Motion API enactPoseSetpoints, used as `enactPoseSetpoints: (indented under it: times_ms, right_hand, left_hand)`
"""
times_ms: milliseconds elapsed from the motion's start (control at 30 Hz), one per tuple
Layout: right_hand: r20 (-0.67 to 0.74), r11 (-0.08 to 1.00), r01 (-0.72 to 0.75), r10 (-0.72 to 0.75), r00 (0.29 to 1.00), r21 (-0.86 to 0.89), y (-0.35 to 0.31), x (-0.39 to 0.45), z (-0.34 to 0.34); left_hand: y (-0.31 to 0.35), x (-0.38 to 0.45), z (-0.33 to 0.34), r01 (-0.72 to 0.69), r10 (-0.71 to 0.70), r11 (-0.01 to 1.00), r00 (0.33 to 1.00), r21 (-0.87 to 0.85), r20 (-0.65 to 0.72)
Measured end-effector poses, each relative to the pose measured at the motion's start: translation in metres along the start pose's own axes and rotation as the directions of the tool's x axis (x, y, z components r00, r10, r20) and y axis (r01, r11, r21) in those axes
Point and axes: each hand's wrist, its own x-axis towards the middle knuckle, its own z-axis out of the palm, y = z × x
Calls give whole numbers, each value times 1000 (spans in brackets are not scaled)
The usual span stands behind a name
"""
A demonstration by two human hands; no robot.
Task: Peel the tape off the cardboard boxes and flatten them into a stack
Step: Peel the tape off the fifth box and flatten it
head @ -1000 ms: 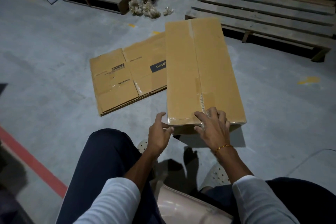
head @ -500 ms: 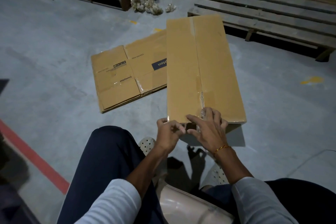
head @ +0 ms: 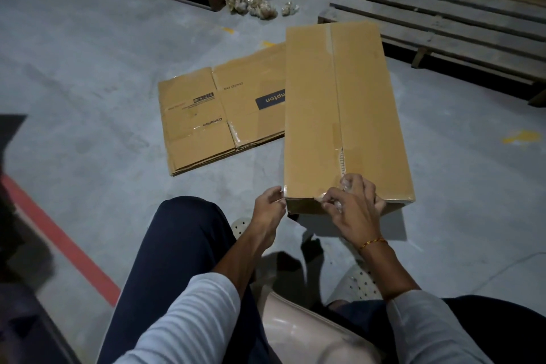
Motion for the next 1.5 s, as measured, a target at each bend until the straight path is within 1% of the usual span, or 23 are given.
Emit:
enactPoseSetpoints:
  times_ms: [67, 200, 267, 500, 633, 733, 867, 967, 1067, 1133, 1233, 1300, 1400, 1500]
  right_hand:
    - [5, 1000, -2, 2, 1000, -16, 1, 0, 0]
    - [16, 1000, -9, 9, 1000, -26, 2, 3, 0]
    - [22, 999, -11, 12, 1000, -34, 1, 3, 1]
    - [21, 999, -5, 6, 1000, -36, 4, 3, 0]
    - [28, 999, -7, 8, 1000, -39, 3, 3, 1]
    - [26, 999, -7, 8, 1000, -33, 2, 3, 2]
    - [20, 999, -18, 19, 1000, -41, 2, 4, 1]
    - [23, 999, -24, 25, 999, -38, 3, 5, 0]
    - [30, 999, -15, 17, 999, -45, 3, 4, 1]
    - [30, 999, -10, 12, 999, -48, 3, 3, 1]
    - [23, 999, -13, 14, 1000, -52, 4, 4, 2]
    - [19, 998, -15, 16, 1000, -53, 4, 4, 3]
    - [19, 998, -24, 25, 999, -58, 6, 3, 2]
    - [17, 998, -28, 29, 999, -56, 8, 3, 1]
  left_hand:
    - [1, 1, 3, -13, 13, 1000, 1000, -4, -9]
    - [1, 5, 1, -7, 3, 996, 999, -93, -40]
    - [1, 8, 0, 13, -21, 991, 998, -135, -54]
    - [2, 15, -3, 126, -140, 946, 990, -298, -27]
    - [6, 17, -3, 158, -179, 919, 983, -360, -27]
    - [6, 18, 0, 172, -204, 932, 977, -320, -68]
    - [9, 19, 2, 196, -217, 954, 974, -226, -71]
    - [14, 21, 0, 217, -238, 950, 968, -226, -74]
    - [16, 20, -3, 307, -325, 907, 946, -287, -15]
    - [17, 21, -4, 327, -339, 899, 941, -291, 8]
    - [20, 27, -3, 308, -319, 924, 948, -228, -13]
    - [20, 30, -4, 328, -335, 928, 942, -176, -6]
    - [20, 34, -6, 371, -370, 923, 929, -103, 24]
    - [25, 34, -5, 395, -390, 915, 918, -75, 76]
